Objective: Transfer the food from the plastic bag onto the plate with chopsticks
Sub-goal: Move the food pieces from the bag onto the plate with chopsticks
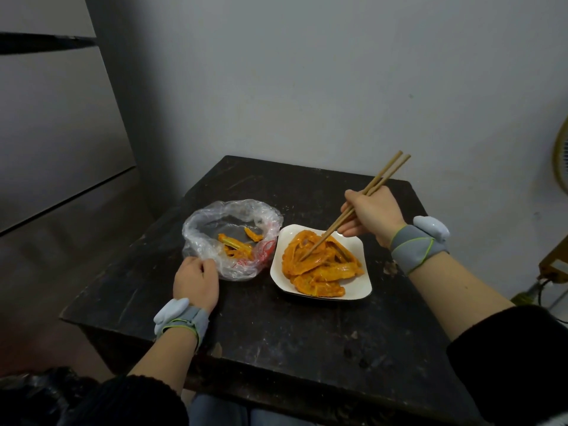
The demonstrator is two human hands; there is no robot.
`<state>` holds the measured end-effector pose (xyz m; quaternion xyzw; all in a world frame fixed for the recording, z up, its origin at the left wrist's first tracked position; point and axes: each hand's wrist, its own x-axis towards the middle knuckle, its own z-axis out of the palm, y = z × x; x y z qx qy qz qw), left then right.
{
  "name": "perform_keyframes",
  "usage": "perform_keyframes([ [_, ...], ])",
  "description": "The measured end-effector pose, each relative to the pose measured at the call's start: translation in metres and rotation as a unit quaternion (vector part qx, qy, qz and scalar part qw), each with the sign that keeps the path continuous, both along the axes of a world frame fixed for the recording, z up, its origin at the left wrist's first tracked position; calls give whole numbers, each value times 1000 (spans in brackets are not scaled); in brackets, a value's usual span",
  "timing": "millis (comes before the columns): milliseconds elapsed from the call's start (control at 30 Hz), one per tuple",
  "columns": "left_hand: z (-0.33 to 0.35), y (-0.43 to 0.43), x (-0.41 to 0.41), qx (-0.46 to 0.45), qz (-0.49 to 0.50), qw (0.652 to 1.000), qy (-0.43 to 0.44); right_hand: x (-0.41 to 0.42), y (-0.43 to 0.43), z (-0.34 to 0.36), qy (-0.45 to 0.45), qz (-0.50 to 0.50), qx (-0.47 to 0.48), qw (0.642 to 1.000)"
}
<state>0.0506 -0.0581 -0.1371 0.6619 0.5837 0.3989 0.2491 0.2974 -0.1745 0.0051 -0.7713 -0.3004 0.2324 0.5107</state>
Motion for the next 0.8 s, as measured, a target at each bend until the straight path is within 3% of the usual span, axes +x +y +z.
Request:
perform_keyframes([
  [167,1,0,0,-7,0,1000,-7,-2,5,14,-20,-18,42,999],
  [367,3,-2,-1,-24,-5,998,-51,-23,23,14,37,15,129,991],
  [600,2,1,-5,-28,-6,998,-62,-53,62,-22,59,67,115,989],
  [800,3,1,-3,-25,-6,998,-57,-61,77,-31,-57,79,94,991],
])
